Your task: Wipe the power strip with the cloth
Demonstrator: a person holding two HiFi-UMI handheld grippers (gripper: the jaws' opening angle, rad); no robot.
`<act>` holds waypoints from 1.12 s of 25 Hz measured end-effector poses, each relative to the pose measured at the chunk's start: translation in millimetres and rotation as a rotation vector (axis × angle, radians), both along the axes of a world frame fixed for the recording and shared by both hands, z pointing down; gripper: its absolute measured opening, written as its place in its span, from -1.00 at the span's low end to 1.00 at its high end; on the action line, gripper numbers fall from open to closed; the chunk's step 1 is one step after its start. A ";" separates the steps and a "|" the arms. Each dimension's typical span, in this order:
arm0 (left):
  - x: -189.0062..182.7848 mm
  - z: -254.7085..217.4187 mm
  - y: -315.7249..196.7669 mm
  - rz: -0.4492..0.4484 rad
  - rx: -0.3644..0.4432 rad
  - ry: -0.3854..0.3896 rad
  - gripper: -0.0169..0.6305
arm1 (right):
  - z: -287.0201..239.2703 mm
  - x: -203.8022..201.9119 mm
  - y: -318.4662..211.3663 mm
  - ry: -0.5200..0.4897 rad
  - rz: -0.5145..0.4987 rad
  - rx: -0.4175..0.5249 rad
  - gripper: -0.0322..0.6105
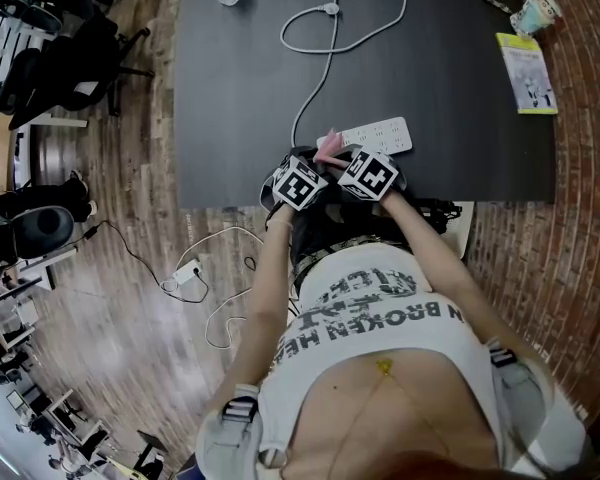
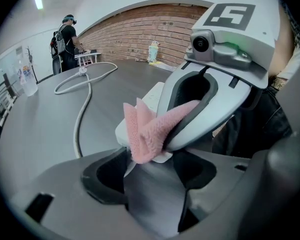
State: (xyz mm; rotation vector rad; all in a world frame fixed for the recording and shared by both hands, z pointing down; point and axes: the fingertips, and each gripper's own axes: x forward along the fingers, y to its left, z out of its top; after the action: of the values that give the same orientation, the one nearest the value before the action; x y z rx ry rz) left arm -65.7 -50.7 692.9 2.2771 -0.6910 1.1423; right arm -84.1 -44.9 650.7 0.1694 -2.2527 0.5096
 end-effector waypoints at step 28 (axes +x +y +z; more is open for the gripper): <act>-1.1 -4.6 -1.9 -0.005 -0.008 -0.029 -0.10 | 1.4 60.0 -26.4 0.033 0.134 0.060 -0.85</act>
State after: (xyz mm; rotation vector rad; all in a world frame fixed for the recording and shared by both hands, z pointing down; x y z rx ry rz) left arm -66.7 -52.6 688.3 2.2548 -0.7019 1.1758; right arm -24.1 -71.3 652.1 0.3587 -2.2354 0.5061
